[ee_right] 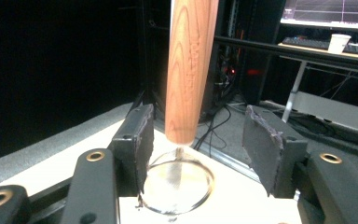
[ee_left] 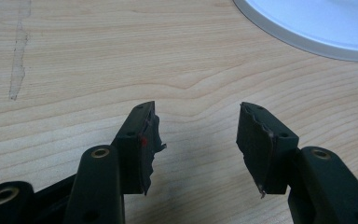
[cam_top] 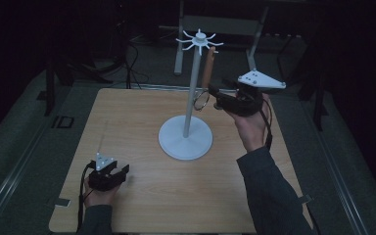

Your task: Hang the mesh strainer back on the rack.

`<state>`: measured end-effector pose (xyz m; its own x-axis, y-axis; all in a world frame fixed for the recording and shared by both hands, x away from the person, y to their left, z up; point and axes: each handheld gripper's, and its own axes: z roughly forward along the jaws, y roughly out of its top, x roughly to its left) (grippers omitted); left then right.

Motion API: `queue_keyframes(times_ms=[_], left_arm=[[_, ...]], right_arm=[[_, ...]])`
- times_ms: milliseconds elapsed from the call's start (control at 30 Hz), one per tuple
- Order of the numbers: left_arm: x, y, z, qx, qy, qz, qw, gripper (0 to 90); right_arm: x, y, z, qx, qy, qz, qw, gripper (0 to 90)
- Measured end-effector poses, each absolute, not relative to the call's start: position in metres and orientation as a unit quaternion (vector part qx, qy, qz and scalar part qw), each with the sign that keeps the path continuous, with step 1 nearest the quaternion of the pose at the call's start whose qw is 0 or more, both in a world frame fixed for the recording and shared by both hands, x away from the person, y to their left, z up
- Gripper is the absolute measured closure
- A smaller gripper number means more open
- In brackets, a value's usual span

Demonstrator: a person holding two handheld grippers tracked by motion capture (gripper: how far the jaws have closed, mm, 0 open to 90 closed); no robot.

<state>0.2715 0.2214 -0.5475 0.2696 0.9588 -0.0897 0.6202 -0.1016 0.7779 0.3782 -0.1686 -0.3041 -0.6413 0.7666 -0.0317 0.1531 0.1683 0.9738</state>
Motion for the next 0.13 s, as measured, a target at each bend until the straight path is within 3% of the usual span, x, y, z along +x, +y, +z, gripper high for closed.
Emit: queue_keyframes(times_ms=[133], left_arm=[[0.2715, 0.2217, -0.5474, 0.706, 0.559, 0.229, 0.369, 47.7]], right_arm=[[0.3777, -0.1728, -0.3107, 0.328, 0.722, 0.547, 0.27, 41.1]])
